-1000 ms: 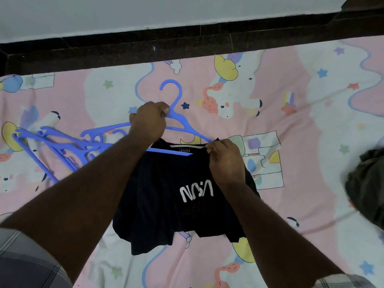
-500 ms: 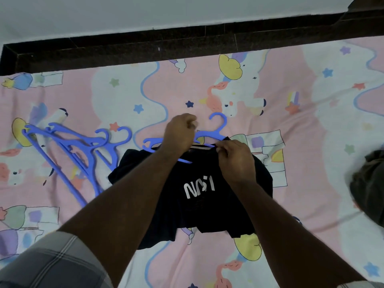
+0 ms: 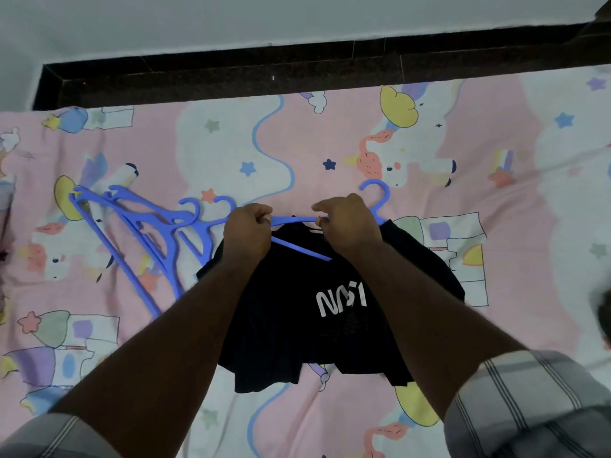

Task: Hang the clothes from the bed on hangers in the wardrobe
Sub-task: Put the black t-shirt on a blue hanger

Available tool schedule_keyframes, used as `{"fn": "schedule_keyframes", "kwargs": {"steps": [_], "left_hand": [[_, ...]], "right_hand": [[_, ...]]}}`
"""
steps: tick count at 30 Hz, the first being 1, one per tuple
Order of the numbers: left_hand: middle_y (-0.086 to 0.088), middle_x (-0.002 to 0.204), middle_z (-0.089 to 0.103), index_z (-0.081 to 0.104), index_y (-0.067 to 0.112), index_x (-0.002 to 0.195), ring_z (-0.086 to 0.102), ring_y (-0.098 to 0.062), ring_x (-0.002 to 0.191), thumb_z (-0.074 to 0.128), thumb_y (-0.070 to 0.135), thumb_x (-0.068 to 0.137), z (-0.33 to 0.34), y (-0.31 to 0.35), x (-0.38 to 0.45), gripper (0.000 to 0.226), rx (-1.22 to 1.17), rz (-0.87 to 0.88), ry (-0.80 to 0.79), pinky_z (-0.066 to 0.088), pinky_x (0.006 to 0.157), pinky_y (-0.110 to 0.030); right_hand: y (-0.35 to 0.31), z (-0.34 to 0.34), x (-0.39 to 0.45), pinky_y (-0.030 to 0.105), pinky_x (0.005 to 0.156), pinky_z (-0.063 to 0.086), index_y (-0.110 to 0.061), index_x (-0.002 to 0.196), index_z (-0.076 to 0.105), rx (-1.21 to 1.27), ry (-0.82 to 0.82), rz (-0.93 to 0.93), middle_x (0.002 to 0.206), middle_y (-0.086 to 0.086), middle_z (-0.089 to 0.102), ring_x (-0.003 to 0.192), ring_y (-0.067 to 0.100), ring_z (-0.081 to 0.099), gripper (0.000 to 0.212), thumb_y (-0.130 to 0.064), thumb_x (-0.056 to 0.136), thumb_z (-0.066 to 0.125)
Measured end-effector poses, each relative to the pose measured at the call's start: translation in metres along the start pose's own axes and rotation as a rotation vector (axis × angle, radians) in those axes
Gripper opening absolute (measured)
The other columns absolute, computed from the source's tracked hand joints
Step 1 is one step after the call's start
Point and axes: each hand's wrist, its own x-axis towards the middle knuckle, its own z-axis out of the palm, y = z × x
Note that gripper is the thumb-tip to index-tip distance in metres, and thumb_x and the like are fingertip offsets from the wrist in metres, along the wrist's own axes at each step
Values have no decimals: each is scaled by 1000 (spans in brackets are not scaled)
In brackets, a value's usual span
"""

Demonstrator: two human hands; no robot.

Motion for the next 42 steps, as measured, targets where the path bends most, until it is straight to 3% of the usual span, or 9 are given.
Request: {"fn": "schedule_keyframes", "kwargs": {"steps": [3,6,13,17,21,26,31,37,42], "left_hand": [[-6,124,69,69,9,123,63,-22,113,56,14,99,-1,-2,2,27,-13,19,4,41,88,-22],[-2,121,69,68,12,123,63,-18,108,56,16,100,-3,-3,3,27,-31,12,25,39,85,-19],[9,101,65,68,16,109,58,-10,92,53,20,99,-7,3,3,18,-198,-35,223,42,82,-23],[3,106,71,71,16,106,63,-17,99,57,18,96,10,11,1,17,-48,-23,2,46,86,-28],[-2,109,72,72,17,116,65,-21,102,61,22,94,31,18,-1,25,55,43,-177,43,83,-25],[-8,109,56,68,33,125,56,-31,105,53,27,99,39,18,9,31,364,210,-242,51,89,-47],[-7,117,50,65,35,127,51,-30,114,50,32,101,36,20,14,30,516,264,-316,44,93,-45],[0,104,53,71,31,104,54,-25,104,57,29,97,29,14,11,16,421,269,-259,47,87,-43],[4,102,63,72,25,102,60,-17,96,55,18,96,14,1,8,19,167,213,-113,50,82,-38]], "right_hand": [[0,0,15,41,100,45,-24,141,55,-170,-116,-35,132,2,63,127,26,40,44,-16,98,53],[0,-2,21,37,91,47,-26,137,58,-274,-168,-36,124,2,65,122,25,42,44,-11,95,53],[15,-23,10,42,83,47,-17,123,66,-214,74,-13,109,5,65,105,29,48,32,-7,96,52],[23,-33,7,42,84,48,-16,122,67,-216,120,23,109,5,68,105,29,52,31,-8,95,53],[28,-35,6,42,83,49,-17,122,68,-222,127,33,108,5,69,103,28,53,31,-9,95,54],[34,-38,3,39,83,46,-18,126,66,-226,124,34,112,4,69,103,26,51,31,-12,98,54],[38,-40,0,39,82,45,-18,125,67,-226,127,32,110,5,70,102,26,51,31,-13,98,54],[36,-44,-1,39,81,46,-19,125,67,-257,121,38,109,4,70,103,27,51,31,-13,97,55],[32,-45,-4,40,80,47,-20,125,68,-283,84,32,109,3,69,104,27,50,33,-11,95,56]]}}
